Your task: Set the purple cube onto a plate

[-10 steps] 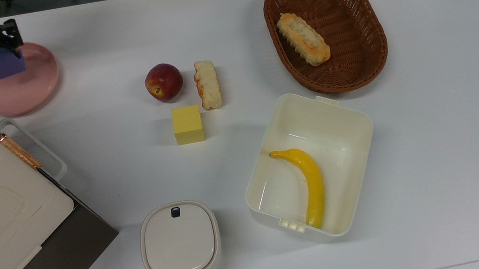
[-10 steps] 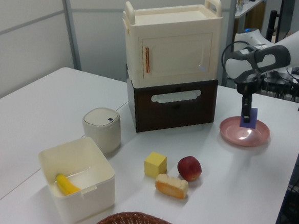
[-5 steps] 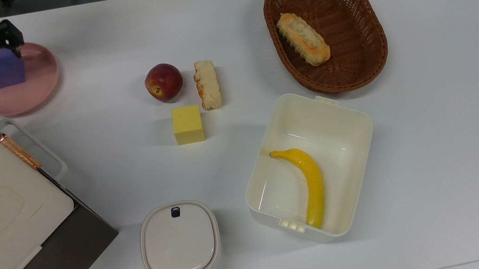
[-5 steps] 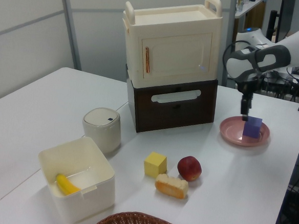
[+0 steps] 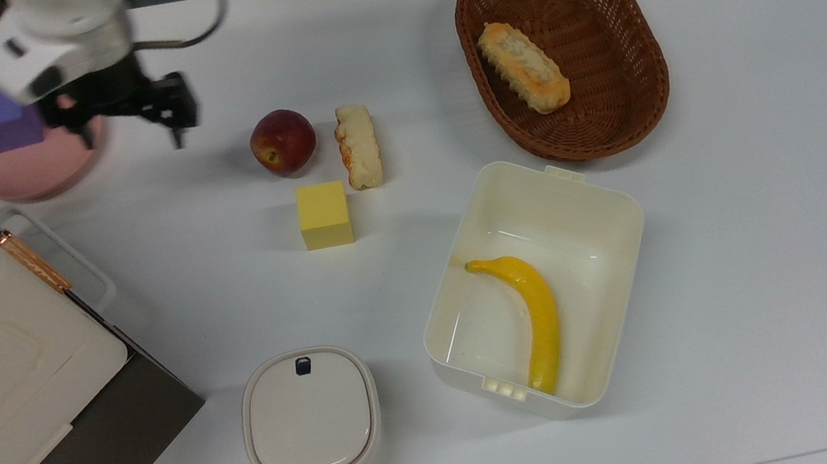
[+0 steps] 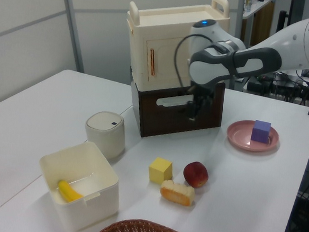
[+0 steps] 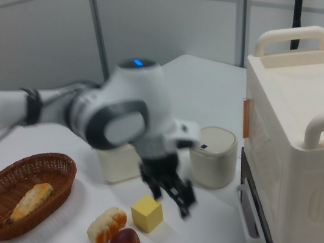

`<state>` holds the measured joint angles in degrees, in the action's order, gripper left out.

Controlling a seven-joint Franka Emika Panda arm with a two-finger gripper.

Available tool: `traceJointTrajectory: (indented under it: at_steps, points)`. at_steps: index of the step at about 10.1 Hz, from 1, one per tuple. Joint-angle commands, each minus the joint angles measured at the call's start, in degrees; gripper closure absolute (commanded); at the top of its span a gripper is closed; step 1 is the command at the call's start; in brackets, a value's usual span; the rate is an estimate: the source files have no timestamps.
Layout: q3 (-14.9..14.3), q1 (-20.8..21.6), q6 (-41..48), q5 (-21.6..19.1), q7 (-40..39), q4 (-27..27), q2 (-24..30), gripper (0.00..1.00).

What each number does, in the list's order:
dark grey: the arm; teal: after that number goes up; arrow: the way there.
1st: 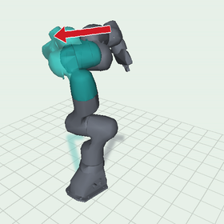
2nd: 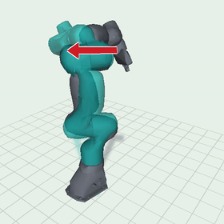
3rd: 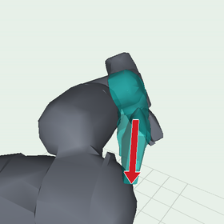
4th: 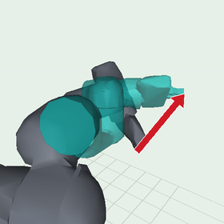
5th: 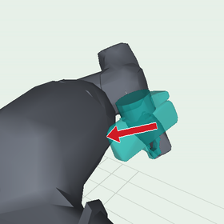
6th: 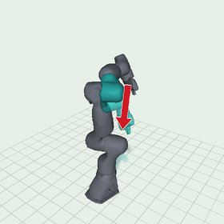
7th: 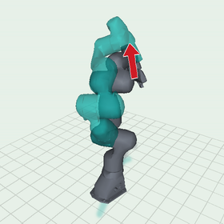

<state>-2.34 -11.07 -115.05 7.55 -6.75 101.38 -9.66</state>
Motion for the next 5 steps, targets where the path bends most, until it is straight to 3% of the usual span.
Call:
traceJointTrajectory:
  at_steps: [1,3,5]
  points:
    - [-1.35,12.34,9.45,-0.16,9.38,1.02,9.54,0.00]
    - [-1.44,15.98,16.14,-5.41,14.19,-3.01,10.10,0.00]
    - [-0.91,15.90,17.14,-5.44,14.05,-3.03,10.89,0.00]
